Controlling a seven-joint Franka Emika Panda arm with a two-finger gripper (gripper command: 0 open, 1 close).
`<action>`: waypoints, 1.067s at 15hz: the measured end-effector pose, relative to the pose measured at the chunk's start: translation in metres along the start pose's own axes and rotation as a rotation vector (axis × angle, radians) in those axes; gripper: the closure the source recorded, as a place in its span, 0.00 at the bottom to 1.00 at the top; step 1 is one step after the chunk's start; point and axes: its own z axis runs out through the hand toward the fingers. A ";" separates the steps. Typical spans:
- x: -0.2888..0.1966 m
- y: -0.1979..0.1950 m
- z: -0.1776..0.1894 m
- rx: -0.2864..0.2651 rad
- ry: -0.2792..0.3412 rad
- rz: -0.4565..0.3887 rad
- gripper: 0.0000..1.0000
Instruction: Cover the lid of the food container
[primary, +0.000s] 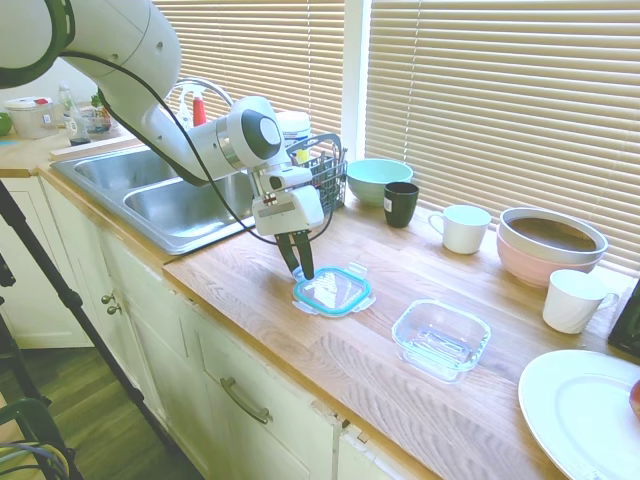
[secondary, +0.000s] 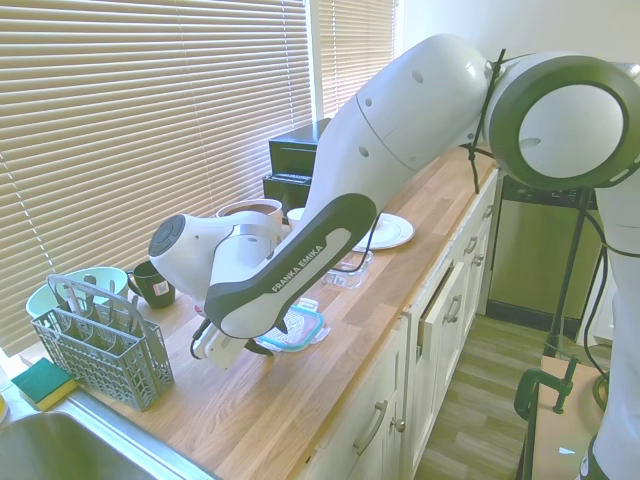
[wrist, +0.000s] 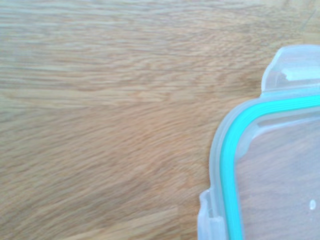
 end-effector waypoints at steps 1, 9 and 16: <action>0.000 0.000 0.001 -0.001 -0.001 -0.001 1.00; 0.000 -0.001 0.004 -0.009 0.001 -0.003 1.00; 0.003 0.001 0.002 -0.001 -0.008 0.007 1.00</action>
